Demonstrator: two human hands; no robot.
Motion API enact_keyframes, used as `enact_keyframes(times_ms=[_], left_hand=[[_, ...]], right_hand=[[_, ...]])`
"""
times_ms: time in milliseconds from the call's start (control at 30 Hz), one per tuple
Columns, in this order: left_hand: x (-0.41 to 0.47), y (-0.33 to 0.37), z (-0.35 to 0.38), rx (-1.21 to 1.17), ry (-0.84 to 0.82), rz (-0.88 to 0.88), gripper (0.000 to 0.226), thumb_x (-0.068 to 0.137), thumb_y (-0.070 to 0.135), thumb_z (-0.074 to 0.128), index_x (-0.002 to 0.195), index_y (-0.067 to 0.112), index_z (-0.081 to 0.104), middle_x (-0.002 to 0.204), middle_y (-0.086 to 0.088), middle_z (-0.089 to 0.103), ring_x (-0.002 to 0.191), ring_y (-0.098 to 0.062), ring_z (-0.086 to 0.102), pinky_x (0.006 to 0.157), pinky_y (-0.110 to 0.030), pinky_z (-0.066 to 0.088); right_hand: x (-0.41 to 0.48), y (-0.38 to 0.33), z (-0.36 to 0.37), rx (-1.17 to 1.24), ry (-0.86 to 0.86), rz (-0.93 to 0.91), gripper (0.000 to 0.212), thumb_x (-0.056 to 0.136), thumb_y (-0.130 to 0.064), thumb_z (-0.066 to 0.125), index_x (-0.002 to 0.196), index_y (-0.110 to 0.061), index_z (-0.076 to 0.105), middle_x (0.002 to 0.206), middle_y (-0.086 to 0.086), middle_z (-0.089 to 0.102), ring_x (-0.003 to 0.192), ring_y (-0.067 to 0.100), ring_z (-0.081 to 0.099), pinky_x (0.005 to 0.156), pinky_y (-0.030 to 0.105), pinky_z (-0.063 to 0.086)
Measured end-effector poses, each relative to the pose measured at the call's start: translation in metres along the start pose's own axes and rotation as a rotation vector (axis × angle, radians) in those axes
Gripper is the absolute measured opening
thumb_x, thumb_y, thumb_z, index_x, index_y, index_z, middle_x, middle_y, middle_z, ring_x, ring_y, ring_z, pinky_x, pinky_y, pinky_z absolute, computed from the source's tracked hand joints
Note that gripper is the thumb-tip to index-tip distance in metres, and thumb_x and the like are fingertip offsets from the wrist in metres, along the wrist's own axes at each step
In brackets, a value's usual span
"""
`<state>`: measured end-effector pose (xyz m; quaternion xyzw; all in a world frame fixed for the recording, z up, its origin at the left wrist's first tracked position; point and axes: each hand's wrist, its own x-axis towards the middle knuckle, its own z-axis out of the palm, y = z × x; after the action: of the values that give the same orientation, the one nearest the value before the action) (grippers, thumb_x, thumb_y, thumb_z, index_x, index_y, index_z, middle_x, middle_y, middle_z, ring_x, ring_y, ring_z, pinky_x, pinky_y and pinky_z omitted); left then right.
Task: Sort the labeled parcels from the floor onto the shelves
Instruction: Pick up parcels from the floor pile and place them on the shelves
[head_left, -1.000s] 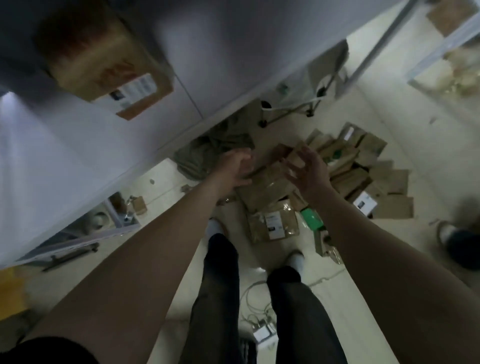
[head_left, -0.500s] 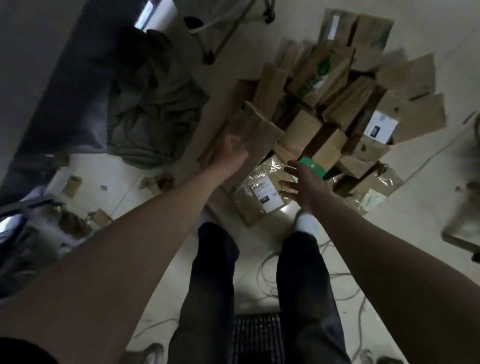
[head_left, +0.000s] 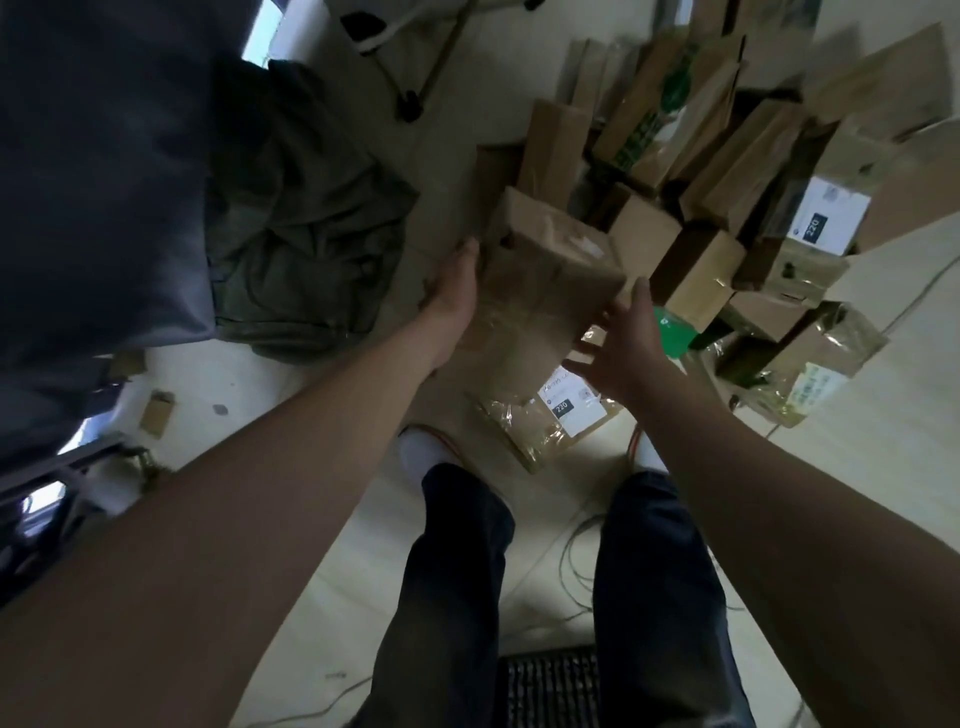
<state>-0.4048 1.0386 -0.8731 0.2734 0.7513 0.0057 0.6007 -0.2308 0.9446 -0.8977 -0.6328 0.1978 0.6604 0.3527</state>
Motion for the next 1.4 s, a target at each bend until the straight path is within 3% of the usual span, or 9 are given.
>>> enact_keyframes(times_ms=[133, 300, 433, 633, 800, 967, 1067, 1167, 1400], left_hand=[[-0.054, 0.033, -0.009, -0.176, -0.087, -0.028, 0.049, 0.097, 0.074, 0.034, 0.096, 0.037, 0.066, 0.09, 0.012, 0.078, 0.087, -0.019, 0.071, 0.072, -0.037, 0.056], [-0.122, 0.08, -0.01, -0.154, 0.018, 0.139, 0.039, 0.087, 0.063, 0.064, 0.098, 0.025, 0.065, 0.101, 0.001, 0.071, 0.097, -0.024, 0.067, 0.078, -0.039, 0.054], [-0.177, 0.111, 0.002, -0.164, 0.066, 0.27, 0.035, 0.078, 0.032, 0.074, 0.109, 0.027, 0.06, 0.108, -0.001, 0.07, 0.101, -0.024, 0.068, 0.08, -0.04, 0.057], [-0.277, 0.159, 0.025, -0.278, -0.079, 0.41, 0.047, 0.079, 0.013, 0.063, 0.113, 0.045, 0.057, 0.118, 0.008, 0.065, 0.108, -0.021, 0.063, 0.077, -0.038, 0.054], [-0.361, 0.209, 0.044, -0.399, -0.05, 0.518, 0.033, 0.089, 0.018, 0.069, 0.116, 0.026, 0.053, 0.119, 0.002, 0.063, 0.105, -0.02, 0.064, 0.072, -0.036, 0.052], [-0.453, 0.247, 0.043, -0.468, 0.01, 0.6, 0.039, 0.09, 0.025, 0.073, 0.121, 0.014, 0.051, 0.117, -0.004, 0.064, 0.105, -0.023, 0.066, 0.082, -0.042, 0.059], [-0.497, 0.259, 0.031, -0.529, 0.052, 0.643, 0.031, 0.092, 0.022, 0.073, 0.116, 0.017, 0.054, 0.113, 0.0, 0.064, 0.099, -0.016, 0.065, 0.067, -0.026, 0.058], [-0.55, 0.259, 0.005, -0.549, 0.104, 0.734, 0.034, 0.094, 0.022, 0.071, 0.122, 0.023, 0.052, 0.115, 0.007, 0.062, 0.097, -0.009, 0.063, 0.055, -0.017, 0.054], [-0.617, 0.217, -0.079, -0.656, 0.3, 0.885, 0.04, 0.098, 0.026, 0.067, 0.134, 0.032, 0.049, 0.137, 0.008, 0.055, 0.116, -0.013, 0.06, 0.085, -0.029, 0.057]], right_hand=[[-0.045, -0.035, -0.008, 0.006, 0.025, -0.081, 0.07, 0.099, -0.075, 0.035, 0.132, -0.02, 0.061, 0.126, 0.003, 0.066, 0.129, 0.03, 0.057, 0.104, 0.051, 0.041], [-0.119, -0.087, -0.001, -0.201, 0.035, -0.329, 0.045, 0.095, -0.043, 0.068, 0.13, -0.016, 0.06, 0.135, 0.011, 0.064, 0.123, 0.031, 0.062, 0.101, 0.048, 0.053], [-0.177, -0.134, -0.001, -0.222, -0.027, -0.538, 0.057, 0.086, -0.011, 0.06, 0.142, -0.018, 0.052, 0.132, 0.013, 0.06, 0.113, 0.032, 0.063, 0.077, 0.04, 0.059], [-0.274, -0.193, -0.022, -0.313, -0.019, -0.868, 0.055, 0.097, -0.01, 0.06, 0.147, -0.031, 0.054, 0.132, 0.0, 0.059, 0.121, 0.02, 0.059, 0.087, 0.031, 0.054], [-0.359, -0.242, -0.041, -0.293, -0.05, -1.013, 0.05, 0.091, -0.002, 0.062, 0.128, -0.035, 0.067, 0.133, 0.006, 0.066, 0.123, 0.025, 0.064, 0.101, 0.052, 0.057], [-0.453, -0.272, -0.049, -0.287, -0.114, -1.174, 0.037, 0.084, -0.004, 0.06, 0.107, -0.033, 0.064, 0.099, -0.021, 0.072, 0.089, -0.001, 0.068, 0.07, 0.015, 0.052], [-0.494, -0.283, -0.042, -0.281, -0.182, -1.215, 0.024, 0.084, -0.014, 0.061, 0.104, -0.028, 0.058, 0.084, -0.031, 0.067, 0.079, -0.011, 0.063, 0.067, 0.007, 0.047], [-0.541, -0.286, -0.022, -0.332, -0.258, -1.258, 0.04, 0.086, -0.019, 0.06, 0.126, -0.022, 0.053, 0.112, -0.015, 0.067, 0.099, 0.004, 0.065, 0.075, 0.015, 0.053], [-0.608, -0.249, 0.054, -0.493, -0.498, -1.255, 0.043, 0.101, -0.021, 0.064, 0.143, -0.025, 0.057, 0.138, 0.006, 0.062, 0.122, 0.023, 0.064, 0.094, 0.038, 0.059]])
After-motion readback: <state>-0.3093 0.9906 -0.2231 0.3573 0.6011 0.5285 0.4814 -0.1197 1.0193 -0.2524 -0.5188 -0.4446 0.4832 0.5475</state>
